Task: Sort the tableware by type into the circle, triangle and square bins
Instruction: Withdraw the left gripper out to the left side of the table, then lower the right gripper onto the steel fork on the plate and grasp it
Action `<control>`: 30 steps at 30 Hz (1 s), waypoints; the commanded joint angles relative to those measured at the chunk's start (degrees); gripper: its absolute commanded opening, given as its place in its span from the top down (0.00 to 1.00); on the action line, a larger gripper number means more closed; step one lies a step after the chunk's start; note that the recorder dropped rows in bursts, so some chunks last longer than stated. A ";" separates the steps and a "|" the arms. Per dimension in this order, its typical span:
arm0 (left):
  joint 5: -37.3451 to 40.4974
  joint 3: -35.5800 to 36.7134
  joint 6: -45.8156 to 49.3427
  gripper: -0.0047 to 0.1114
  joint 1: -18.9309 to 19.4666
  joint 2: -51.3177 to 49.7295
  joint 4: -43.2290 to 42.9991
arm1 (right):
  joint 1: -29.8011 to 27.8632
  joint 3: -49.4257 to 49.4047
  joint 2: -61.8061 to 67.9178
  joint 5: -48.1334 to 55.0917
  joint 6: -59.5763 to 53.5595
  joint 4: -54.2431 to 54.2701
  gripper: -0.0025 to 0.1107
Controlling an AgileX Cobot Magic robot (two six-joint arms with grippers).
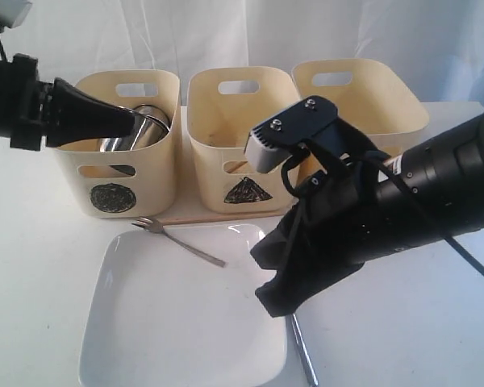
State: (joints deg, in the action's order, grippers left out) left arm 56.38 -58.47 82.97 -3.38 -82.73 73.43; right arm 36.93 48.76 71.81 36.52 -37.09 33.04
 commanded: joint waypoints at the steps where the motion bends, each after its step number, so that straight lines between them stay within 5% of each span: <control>1: -3.97 7.16 0.38 0.96 0.08 7.94 1.03 | -0.48 -0.22 -0.23 -3.30 -0.26 -1.51 0.98; 9: -16.15 21.36 -1.00 0.96 0.08 18.82 0.67 | -0.37 1.60 6.46 -7.15 -8.21 -1.01 0.77; 15: -17.99 30.54 -1.81 0.96 0.08 25.28 0.85 | 0.06 9.42 22.32 -7.56 -27.92 12.75 0.45; 19: -21.26 32.05 -2.30 0.96 0.08 26.62 1.06 | 3.24 16.99 31.02 -8.36 -37.48 19.51 0.45; 30: -27.17 32.05 -2.65 0.96 0.08 26.70 1.06 | 5.31 26.21 43.07 -20.09 -37.89 18.89 0.45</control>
State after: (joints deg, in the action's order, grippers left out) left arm 28.92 -26.80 80.79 -3.38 -56.42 73.28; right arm 42.25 73.15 113.03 17.34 -74.46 51.72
